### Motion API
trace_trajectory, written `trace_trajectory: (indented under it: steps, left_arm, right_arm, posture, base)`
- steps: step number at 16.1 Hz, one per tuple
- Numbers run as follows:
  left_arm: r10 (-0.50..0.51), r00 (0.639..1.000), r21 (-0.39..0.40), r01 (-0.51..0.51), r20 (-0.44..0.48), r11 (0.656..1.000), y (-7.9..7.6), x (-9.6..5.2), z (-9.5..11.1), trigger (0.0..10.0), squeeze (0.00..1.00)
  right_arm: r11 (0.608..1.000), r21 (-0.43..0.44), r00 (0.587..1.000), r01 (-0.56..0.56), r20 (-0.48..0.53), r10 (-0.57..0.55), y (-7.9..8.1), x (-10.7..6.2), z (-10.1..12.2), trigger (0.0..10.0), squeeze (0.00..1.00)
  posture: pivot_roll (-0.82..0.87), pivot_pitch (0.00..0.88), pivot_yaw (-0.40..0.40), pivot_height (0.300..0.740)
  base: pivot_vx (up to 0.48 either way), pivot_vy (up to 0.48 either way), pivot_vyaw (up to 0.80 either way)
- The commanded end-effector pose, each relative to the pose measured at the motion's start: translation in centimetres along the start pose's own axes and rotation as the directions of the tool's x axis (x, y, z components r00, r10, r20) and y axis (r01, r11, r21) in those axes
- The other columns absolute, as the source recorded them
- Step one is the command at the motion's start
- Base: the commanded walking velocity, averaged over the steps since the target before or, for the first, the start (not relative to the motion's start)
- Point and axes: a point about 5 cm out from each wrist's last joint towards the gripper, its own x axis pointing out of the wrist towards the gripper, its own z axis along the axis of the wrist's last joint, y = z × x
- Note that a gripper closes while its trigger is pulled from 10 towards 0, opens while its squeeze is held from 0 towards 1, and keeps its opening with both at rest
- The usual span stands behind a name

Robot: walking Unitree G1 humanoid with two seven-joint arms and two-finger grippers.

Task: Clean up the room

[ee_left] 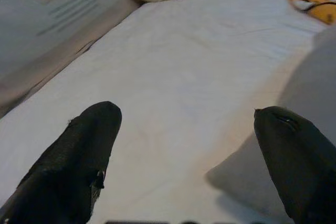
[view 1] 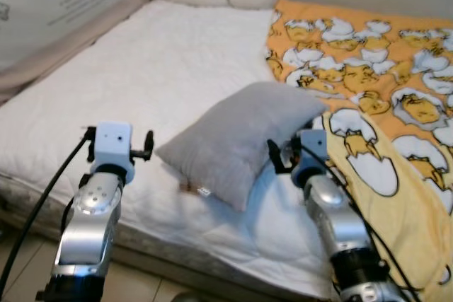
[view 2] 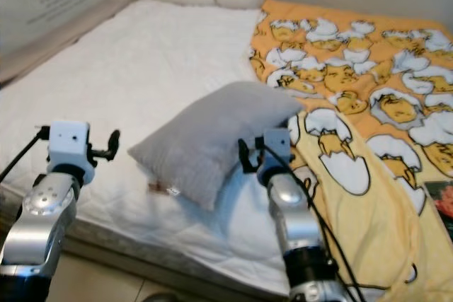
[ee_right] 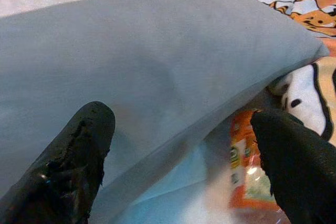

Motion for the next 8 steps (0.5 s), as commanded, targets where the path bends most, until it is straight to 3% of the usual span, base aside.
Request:
trace_trajectory:
  steps: [1,2,6,8]
  left_arm:
    - [-0.076,0.997,0.027,0.076,-0.001,0.997,-0.8,-0.4,0.0,10.0,0.32]
    - [-0.139,0.990,0.071,0.139,-0.012,0.988,-0.8,-0.6,-0.1,10.0,0.31]
    - [-0.298,0.953,0.140,0.302,-0.048,0.943,-0.3,-0.9,0.0,10.0,0.29]
    - [-0.433,0.897,0.195,0.442,-0.089,0.876,-0.4,-1.3,0.0,10.0,0.30]
  right_arm:
    - [1.000,-0.005,0.999,0.003,-0.037,-0.003,-0.6,0.0,-0.5,10.0,0.00]
    - [1.000,-0.013,0.997,0.002,-0.072,-0.002,-0.7,0.2,-0.8,10.0,1.00]
    - [0.998,-0.059,0.988,0.037,-0.148,-0.045,-1.2,1.4,-1.0,10.0,1.00]
    - [0.996,-0.061,0.970,0.070,-0.227,-0.083,-1.7,2.3,-1.6,10.0,1.00]
  posture:
    - [0.20,0.000,0.011,0.740]
    - [0.21,0.000,0.006,0.740]
    - [0.25,0.000,-0.009,0.740]
    - [0.26,0.000,-0.011,0.740]
  base:
    - [0.000,0.000,0.00]
    - [0.000,0.000,0.00]
    - [0.000,0.000,0.00]
    - [0.000,0.000,0.00]
